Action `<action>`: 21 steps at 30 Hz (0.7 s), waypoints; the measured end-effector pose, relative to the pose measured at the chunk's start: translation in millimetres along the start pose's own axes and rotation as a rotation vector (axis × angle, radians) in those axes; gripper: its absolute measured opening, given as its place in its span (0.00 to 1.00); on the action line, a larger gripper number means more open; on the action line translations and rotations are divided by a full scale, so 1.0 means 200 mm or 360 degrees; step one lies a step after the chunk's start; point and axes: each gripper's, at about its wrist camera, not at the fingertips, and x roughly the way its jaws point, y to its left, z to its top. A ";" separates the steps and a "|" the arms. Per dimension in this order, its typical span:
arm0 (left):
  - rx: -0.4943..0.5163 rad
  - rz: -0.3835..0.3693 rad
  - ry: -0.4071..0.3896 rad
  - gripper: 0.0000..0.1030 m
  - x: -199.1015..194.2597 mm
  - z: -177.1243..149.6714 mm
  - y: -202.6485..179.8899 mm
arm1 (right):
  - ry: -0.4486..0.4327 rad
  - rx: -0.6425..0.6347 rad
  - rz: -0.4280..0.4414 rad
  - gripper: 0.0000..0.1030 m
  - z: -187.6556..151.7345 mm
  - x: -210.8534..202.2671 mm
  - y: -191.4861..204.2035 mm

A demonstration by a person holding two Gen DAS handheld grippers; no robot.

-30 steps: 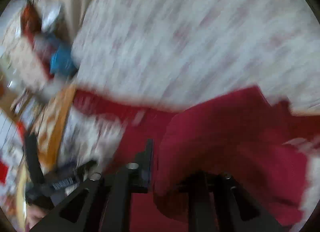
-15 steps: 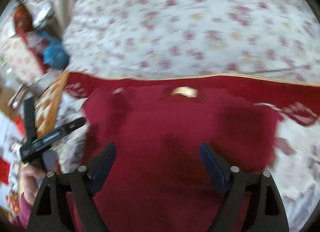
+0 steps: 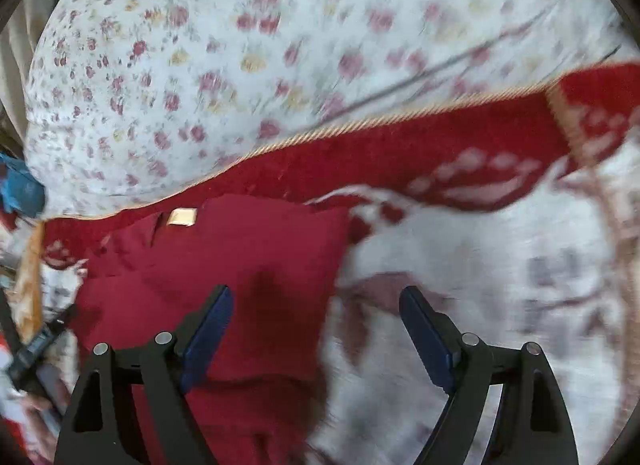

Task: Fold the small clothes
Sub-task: 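Lower the lifted edge onto the sweatshirt and open the right gripper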

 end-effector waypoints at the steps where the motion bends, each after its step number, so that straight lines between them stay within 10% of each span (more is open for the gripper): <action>1: 0.0012 0.0004 0.0004 1.00 0.01 0.00 -0.01 | 0.0033 -0.0041 0.0029 0.42 0.01 0.05 0.03; 3: 0.0050 0.0012 0.0015 1.00 0.01 -0.02 -0.04 | -0.0061 -0.0227 -0.0108 0.19 0.03 0.02 0.10; 7: 0.0114 0.0042 0.0035 1.00 0.04 -0.03 -0.08 | -0.0219 -0.0308 -0.0310 0.17 0.09 -0.03 0.08; 12: 0.0126 0.0087 0.0071 1.00 0.08 -0.04 -0.08 | -0.0136 -0.0243 -0.0308 0.44 0.05 -0.08 0.03; 16: 0.0118 0.0087 0.0078 1.00 0.08 -0.05 -0.08 | -0.0172 -0.0399 -0.0189 0.48 -0.08 -0.29 0.17; 21: 0.0088 0.0090 0.0075 1.00 0.04 -0.05 -0.05 | 0.0015 -0.0658 -0.0472 0.47 -0.34 -0.15 0.17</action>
